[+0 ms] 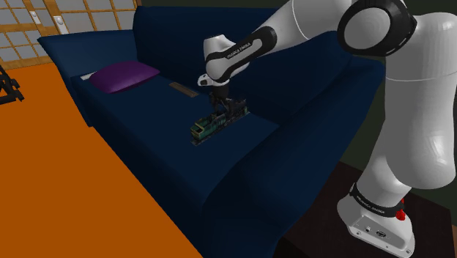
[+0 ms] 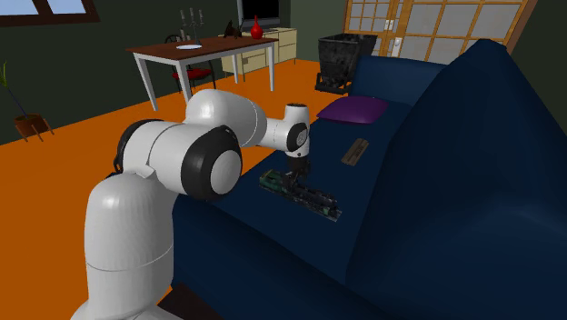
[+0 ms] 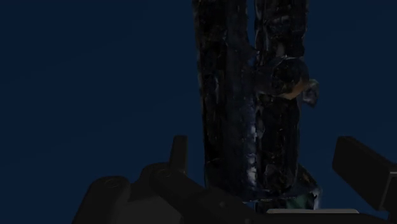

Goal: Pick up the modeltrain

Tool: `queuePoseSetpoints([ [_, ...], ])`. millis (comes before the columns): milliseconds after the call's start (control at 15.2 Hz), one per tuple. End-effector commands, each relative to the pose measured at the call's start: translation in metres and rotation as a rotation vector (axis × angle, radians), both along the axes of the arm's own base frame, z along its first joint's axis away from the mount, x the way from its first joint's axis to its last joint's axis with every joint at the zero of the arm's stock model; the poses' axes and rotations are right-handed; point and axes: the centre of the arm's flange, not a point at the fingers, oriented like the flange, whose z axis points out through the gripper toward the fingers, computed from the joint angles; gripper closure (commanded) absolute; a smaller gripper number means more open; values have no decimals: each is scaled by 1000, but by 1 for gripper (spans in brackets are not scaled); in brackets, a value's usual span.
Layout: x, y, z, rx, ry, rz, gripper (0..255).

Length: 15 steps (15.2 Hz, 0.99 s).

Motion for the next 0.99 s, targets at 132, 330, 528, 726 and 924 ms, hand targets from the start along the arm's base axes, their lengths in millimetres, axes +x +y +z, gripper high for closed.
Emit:
queuePoseSetpoints([
  [132,1,0,-9,0,0,0,255],
  [330,1,0,-9,0,0,0,255],
  [528,1,0,-9,0,0,0,255],
  [726,1,0,-9,0,-1,0,255],
  [924,1,0,7,0,-1,0,255],
])
